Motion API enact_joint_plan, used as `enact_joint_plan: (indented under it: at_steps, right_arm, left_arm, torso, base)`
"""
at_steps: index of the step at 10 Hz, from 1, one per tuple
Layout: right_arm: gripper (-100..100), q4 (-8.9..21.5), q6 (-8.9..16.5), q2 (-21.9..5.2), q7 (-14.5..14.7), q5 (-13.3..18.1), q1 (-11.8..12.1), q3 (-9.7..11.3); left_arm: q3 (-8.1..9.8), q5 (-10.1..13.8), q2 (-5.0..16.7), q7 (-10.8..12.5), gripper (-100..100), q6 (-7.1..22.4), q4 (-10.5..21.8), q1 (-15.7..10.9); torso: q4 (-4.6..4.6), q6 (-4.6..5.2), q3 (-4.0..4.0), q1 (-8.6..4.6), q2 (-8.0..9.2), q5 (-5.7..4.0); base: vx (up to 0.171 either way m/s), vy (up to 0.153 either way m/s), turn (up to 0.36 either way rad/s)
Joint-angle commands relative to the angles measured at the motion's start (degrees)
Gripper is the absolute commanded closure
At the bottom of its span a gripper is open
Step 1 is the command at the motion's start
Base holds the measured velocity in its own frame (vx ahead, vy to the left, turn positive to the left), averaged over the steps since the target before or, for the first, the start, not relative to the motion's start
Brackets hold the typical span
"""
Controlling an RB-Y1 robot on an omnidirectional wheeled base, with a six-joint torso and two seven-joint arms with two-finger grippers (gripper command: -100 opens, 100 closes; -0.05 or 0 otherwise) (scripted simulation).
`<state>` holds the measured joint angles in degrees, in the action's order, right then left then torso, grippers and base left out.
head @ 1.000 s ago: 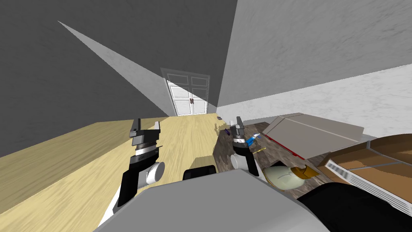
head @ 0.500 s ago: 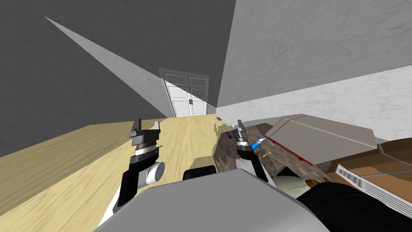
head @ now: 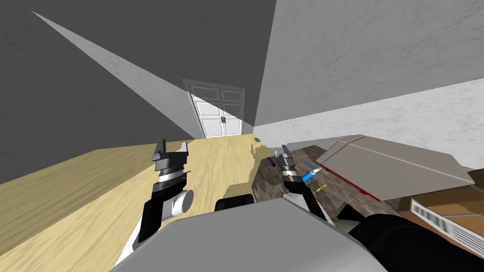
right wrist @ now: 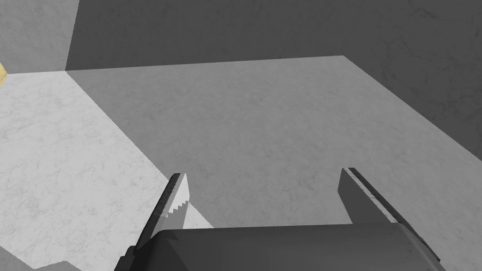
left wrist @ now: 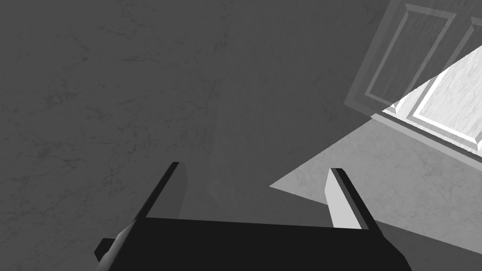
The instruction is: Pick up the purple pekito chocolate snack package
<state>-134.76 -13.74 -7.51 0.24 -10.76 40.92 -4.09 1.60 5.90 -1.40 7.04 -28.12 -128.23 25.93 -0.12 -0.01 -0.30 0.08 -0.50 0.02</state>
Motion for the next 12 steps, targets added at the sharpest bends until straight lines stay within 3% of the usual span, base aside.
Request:
enact_joint_plan:
  at_steps: [1, 4, 5, 6, 7, 8, 9, 10, 11, 12]
  right_arm:
    - [-100, -0.8, 2.2, -0.2, -1.2, -1.7, 2.9, -0.9]
    - [-100, -2.1, 6.2, -0.4, -3.5, -4.8, 7.2, -2.8]
    - [-100, -2.1, 6.2, -0.4, -3.5, -4.8, 8.1, -2.8]
    - [-100, -2.7, 8.4, -0.5, -4.8, -6.6, 10.4, -3.7]
    - [-100, -2.7, 8.4, -0.5, -4.8, -6.6, 10.7, -3.7]
    - [-100, -3.3, 10.7, -0.5, -6.2, -8.4, 12.8, -4.7]
    - [-100, -3.3, 10.7, -0.5, -6.2, -8.4, 13.4, -4.7]
    - [-100, -3.9, 12.5, -0.6, -7.7, -10.3, 16.0, -5.7]
    - [-100, -3.9, 13.1, -0.6, -7.7, -10.3, 16.1, -5.7]
    - [-100, -4.4, 15.3, -0.8, -9.2, -12.3, 18.2, -6.7]
  left_arm:
    - [0.00, 0.0, 0.0, 0.0, 0, 0.0, 0.0, 0.0]
    - [0.00, 0.0, 0.0, 0.0, 0, 0.0, 0.0, 0.0]
    - [0.00, 0.0, 0.0, 0.0, 0, 0.0, 0.0, 0.0]
    - [0.00, 0.0, 0.0, 0.0, 0, 0.0, 0.0, 0.0]
    - [0.00, 0.0, 0.0, 0.0, 0, 0.0, 0.0, 0.0]
    - [0.00, 0.0, 0.0, 0.0, 0, 0.0, 0.0, 0.0]
    - [0.00, 0.0, 0.0, 0.0, 0, 0.0, 0.0, 0.0]
    - [0.00, 0.0, 0.0, 0.0, 0, 0.0, 0.0, 0.0]
    - [0.00, 0.0, 0.0, 0.0, 0, 0.0, 0.0, 0.0]
    - [0.00, 0.0, 0.0, 0.0, 0, 0.0, 0.0, 0.0]
  torso:
    - [0.00, 0.00, 0.00, 0.00, 0.00, 0.00]
    - [-0.01, 0.00, -0.01, -0.04, -0.02, -0.01]
    - [-0.01, 0.01, -0.04, -0.07, -0.08, -0.02]
    - [0.00, 0.00, 0.00, -0.09, 0.01, -0.02]
    - [0.01, 0.00, 0.02, -0.07, 0.03, -0.02]
    - [0.02, 0.00, 0.06, -0.07, 0.11, -0.02]
    - [0.02, 0.01, 0.04, -0.04, 0.07, -0.01]
    - [0.02, -0.01, 0.04, -0.05, 0.08, -0.01]
    - [0.00, 0.00, -0.01, -0.06, -0.03, -0.02]
    - [0.01, -0.01, 0.03, -0.07, 0.07, -0.02]
  base:
    - [0.129, 0.020, -0.022]
    - [0.151, 0.016, -0.032]
    - [0.125, 0.002, -0.015]
    - [0.121, 0.009, -0.026]
    - [0.100, 0.011, -0.016]
    - [0.124, 0.017, -0.016]
    - [0.114, 0.015, -0.018]
    - [0.151, 0.010, -0.018]
    - [0.112, 0.009, -0.007]
    - [0.118, 0.023, -0.010]
